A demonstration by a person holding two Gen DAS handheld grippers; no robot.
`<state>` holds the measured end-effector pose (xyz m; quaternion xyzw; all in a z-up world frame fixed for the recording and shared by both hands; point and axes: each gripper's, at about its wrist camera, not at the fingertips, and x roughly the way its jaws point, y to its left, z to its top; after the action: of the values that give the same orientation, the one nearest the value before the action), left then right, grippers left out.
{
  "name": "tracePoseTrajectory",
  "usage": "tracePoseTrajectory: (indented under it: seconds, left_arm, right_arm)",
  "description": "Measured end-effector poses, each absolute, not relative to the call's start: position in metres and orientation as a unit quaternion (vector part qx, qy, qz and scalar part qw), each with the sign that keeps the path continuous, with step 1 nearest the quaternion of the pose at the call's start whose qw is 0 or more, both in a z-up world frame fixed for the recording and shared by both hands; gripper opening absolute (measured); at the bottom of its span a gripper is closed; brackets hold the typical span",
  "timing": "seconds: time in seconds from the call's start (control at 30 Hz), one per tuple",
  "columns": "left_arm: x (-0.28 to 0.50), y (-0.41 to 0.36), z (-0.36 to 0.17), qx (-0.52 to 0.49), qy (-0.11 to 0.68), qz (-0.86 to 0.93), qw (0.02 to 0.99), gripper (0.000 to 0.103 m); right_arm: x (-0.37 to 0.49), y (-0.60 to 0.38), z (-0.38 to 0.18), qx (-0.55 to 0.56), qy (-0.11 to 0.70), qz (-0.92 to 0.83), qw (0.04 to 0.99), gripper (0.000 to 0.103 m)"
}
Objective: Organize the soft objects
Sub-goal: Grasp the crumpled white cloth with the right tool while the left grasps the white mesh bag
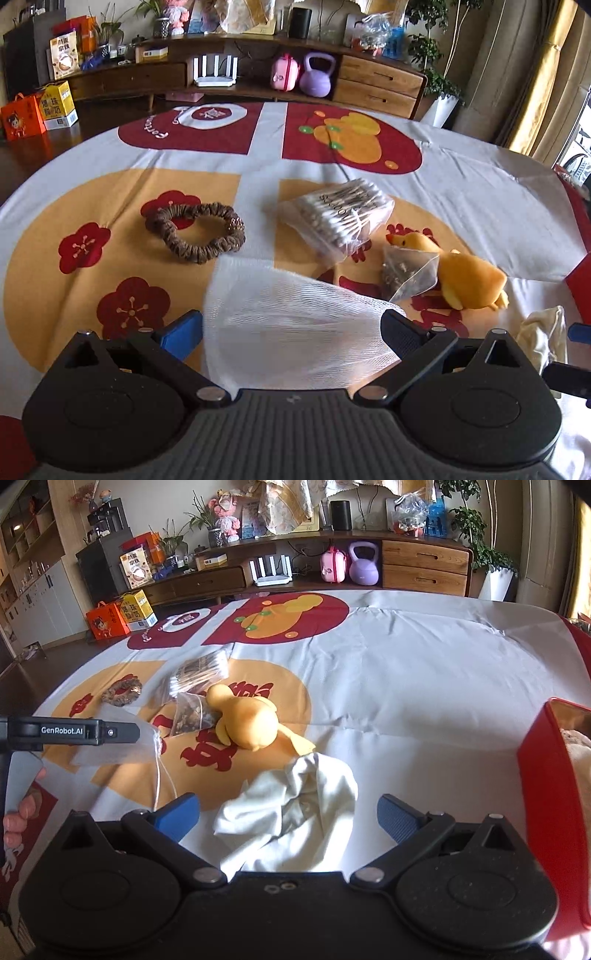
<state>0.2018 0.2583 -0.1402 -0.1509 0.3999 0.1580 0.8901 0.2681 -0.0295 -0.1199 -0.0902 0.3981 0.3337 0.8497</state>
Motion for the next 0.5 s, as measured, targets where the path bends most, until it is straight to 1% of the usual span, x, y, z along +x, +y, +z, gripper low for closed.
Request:
tracePoseTrajectory:
  seconds: [0.13, 0.23, 0.3, 0.33, 0.37, 0.4, 0.43, 0.5]
  left_arm:
    - [0.203, 0.258, -0.146, -0.155, 0.401, 0.157, 0.889, 0.102]
    - [0.203, 0.255, -0.147, -0.147, 0.397, 0.159, 0.892, 0.099]
    - [0.203, 0.254, -0.146, -0.142, 0.394, 0.158, 0.894, 0.092]
    - [0.203, 0.253, -0.145, -0.141, 0.393, 0.157, 0.895, 0.090]
    - [0.203, 0.252, -0.145, -0.139, 0.392, 0.157, 0.896, 0.085]
    - [0.203, 0.251, -0.144, -0.137, 0.391, 0.157, 0.897, 0.080]
    - [0.203, 0.250, -0.143, -0.137, 0.389, 0.157, 0.898, 0.077]
    - [0.202, 0.247, -0.141, -0.133, 0.386, 0.157, 0.899, 0.065]
  right_arm:
    - [0.273, -0.021, -0.130, -0.101, 0.402, 0.325, 0.850, 0.101]
    - [0.271, -0.017, -0.135, -0.115, 0.400, 0.327, 0.848, 0.095]
    - [0.269, -0.014, -0.138, -0.128, 0.397, 0.329, 0.847, 0.083]
    - [0.268, -0.013, -0.139, -0.133, 0.397, 0.330, 0.846, 0.081]
    - [0.267, -0.012, -0.140, -0.138, 0.398, 0.332, 0.844, 0.076]
    - [0.266, -0.011, -0.141, -0.142, 0.399, 0.332, 0.843, 0.073]
    - [0.266, -0.011, -0.142, -0.146, 0.398, 0.330, 0.843, 0.072]
    - [0.264, -0.010, -0.142, -0.154, 0.394, 0.327, 0.845, 0.063]
